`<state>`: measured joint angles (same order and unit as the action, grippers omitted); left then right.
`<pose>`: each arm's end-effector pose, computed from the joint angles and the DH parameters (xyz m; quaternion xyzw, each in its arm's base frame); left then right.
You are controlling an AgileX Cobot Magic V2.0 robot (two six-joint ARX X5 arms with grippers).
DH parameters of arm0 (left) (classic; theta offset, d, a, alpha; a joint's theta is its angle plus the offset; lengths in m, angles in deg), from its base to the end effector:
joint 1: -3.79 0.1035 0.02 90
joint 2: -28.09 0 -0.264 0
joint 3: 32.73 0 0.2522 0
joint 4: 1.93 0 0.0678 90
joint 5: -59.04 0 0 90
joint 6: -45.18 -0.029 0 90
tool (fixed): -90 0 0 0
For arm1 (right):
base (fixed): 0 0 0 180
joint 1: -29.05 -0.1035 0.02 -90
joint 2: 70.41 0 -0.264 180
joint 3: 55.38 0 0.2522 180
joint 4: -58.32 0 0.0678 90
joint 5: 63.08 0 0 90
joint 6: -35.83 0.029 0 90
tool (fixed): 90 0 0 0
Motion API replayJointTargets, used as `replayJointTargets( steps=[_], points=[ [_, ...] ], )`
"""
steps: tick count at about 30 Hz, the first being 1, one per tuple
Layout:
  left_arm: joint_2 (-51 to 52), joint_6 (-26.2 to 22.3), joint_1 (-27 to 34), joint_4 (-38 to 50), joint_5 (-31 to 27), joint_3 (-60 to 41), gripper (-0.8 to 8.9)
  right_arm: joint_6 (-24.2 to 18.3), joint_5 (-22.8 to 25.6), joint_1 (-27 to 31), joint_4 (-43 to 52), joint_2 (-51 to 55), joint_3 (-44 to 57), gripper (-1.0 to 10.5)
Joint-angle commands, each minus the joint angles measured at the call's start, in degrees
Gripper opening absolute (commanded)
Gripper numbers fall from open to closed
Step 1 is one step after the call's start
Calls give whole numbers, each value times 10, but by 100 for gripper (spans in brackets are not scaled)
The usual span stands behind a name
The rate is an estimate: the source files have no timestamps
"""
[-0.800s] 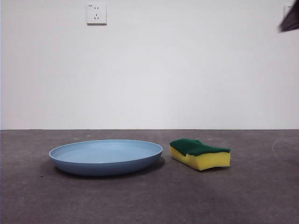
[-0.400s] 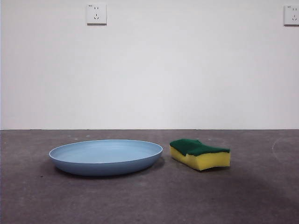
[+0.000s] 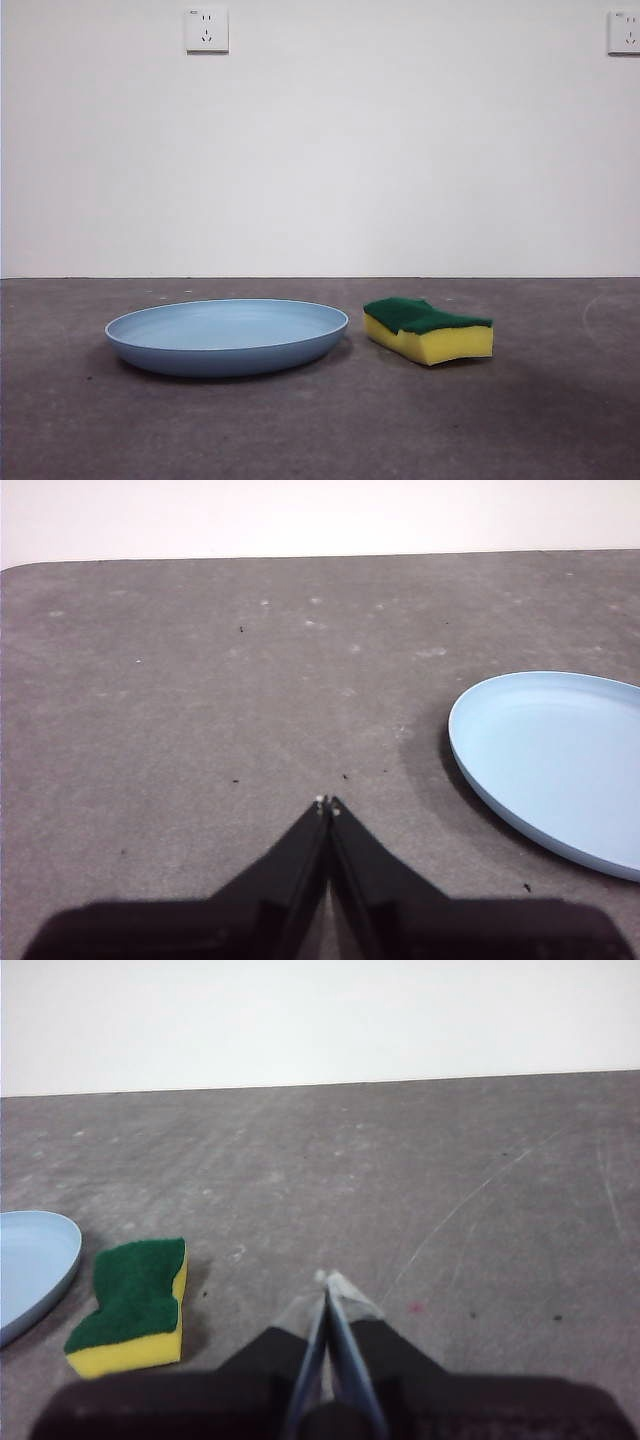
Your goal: Pick up the plate,pick up the cloth,clean the plate with the cloth
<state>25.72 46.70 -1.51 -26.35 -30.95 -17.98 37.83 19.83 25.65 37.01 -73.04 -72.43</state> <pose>0.0968 -0.0090 0.1483 -0.0083 0.1054 -0.0447 0.9934 0.0960 0.0093 0.1668 0.0193 0.0616 0.0902 0.9938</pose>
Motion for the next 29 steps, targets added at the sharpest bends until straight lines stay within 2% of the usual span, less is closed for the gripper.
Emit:
replayJointTargets(
  steps=[1, 9, 13, 29],
  points=[
    [2, 1, 1, 3, 1, -7, 0, 17, -1, 0, 7, 15, 16, 2],
    [2, 1, 1, 2, 1, -7, -1, 36, -5, -1, -24, 26, 30, 2],
    [2, 1, 1, 2, 1, -7, 0, 61, -3, -1, -24, 26, 30, 2],
    [2, 1, 1, 2, 1, -7, -1, 61, 0, -1, -24, 26, 29, 2]
  ],
)
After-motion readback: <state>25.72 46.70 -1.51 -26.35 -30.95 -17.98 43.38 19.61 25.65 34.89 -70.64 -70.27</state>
